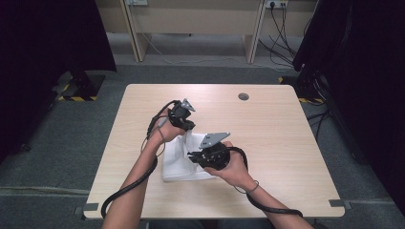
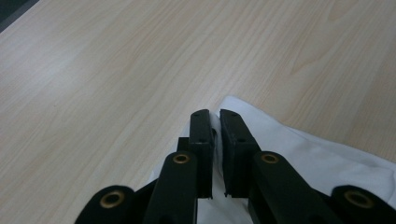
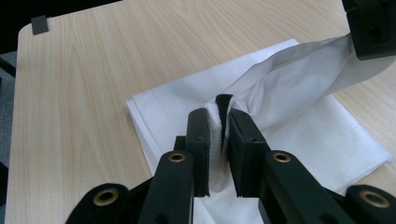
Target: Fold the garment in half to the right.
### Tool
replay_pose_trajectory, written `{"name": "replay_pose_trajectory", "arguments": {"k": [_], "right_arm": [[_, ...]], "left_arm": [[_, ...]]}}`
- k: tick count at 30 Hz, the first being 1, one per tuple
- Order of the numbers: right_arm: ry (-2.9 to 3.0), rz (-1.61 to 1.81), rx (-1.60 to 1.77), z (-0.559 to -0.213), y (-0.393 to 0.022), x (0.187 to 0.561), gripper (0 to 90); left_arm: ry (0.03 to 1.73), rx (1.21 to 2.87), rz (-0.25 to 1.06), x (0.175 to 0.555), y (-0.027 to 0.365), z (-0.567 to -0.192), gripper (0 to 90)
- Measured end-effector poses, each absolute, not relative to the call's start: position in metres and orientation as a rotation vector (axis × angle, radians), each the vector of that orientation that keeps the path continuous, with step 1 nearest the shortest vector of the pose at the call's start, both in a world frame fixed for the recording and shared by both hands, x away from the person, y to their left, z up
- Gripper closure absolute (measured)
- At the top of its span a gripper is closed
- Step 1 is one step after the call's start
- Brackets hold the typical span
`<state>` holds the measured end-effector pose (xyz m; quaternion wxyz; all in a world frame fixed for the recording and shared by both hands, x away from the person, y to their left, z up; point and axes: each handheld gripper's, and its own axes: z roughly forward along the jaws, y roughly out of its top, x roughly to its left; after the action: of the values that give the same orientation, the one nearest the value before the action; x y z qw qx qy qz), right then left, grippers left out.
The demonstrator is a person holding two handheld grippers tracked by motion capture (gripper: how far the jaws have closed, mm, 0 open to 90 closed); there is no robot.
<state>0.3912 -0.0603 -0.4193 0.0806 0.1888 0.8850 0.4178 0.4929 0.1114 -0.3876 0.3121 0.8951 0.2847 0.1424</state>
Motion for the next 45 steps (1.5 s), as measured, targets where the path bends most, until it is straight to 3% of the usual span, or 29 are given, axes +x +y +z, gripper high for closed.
{"name": "replay_pose_trajectory", "arguments": {"k": [45], "right_arm": [[2.649,1.255,0.607,-0.429,-0.070,0.391,78.9]], "left_arm": [[0.741,2.367,0.370,0.492,0.101,-0.398,82.6]]}}
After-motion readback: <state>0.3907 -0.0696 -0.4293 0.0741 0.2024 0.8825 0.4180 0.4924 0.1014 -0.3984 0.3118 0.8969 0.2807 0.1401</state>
